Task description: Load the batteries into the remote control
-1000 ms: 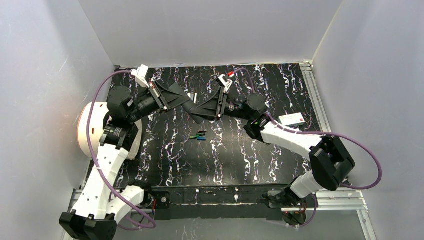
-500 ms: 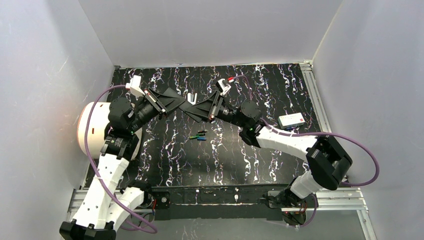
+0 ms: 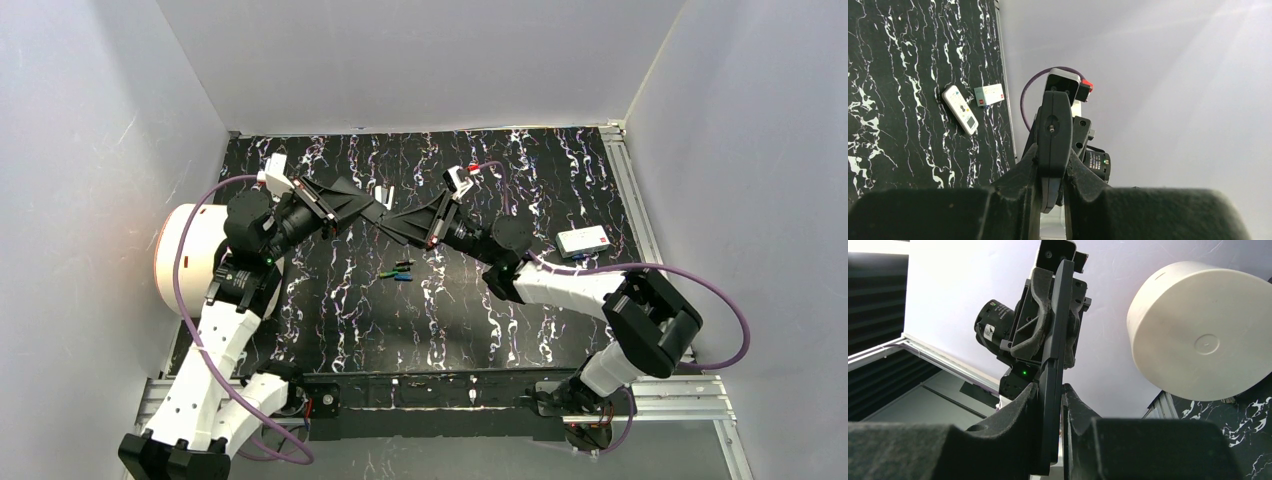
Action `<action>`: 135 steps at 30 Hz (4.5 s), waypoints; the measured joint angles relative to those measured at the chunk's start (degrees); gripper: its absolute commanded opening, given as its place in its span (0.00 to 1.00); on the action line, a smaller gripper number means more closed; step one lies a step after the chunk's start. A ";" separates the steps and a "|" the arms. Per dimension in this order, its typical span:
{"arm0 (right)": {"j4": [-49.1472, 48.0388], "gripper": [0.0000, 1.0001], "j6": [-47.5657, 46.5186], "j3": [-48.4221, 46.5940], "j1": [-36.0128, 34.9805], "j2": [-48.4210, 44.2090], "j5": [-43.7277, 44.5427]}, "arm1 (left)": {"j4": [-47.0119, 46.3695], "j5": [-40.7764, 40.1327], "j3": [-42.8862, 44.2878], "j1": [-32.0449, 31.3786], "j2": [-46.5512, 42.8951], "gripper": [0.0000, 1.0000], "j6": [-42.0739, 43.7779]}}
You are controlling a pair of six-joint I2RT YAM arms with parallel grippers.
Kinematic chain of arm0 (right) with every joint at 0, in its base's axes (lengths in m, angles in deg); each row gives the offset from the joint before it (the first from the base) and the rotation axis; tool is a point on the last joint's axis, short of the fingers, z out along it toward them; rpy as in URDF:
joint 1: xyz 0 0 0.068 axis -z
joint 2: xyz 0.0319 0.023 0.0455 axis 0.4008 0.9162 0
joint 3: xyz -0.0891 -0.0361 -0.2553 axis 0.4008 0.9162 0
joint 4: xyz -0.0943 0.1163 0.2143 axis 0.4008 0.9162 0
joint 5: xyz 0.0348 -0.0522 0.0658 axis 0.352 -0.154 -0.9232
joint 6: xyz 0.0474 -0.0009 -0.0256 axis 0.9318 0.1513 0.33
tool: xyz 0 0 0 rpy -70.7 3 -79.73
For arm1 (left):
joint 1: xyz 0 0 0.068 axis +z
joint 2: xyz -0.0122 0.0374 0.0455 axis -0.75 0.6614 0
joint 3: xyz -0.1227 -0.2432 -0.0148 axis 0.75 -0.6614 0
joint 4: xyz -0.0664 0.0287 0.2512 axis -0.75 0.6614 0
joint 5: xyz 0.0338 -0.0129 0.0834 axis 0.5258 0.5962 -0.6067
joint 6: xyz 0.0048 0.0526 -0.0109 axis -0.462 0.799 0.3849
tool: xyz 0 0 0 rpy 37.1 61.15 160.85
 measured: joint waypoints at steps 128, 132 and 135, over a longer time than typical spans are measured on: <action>56.54 0.29 -9.09 21.18 12.02 -9.88 14.49 | -1.79 11.41 -12.63 1.20 -4.24 0.00 36.39; 58.69 0.53 -9.16 21.55 12.02 -10.78 14.91 | -2.86 14.05 -12.63 1.20 -4.33 0.00 37.68; 60.70 0.65 -8.94 21.97 12.02 -11.98 15.13 | -2.99 14.62 -12.63 1.20 -4.63 0.00 38.29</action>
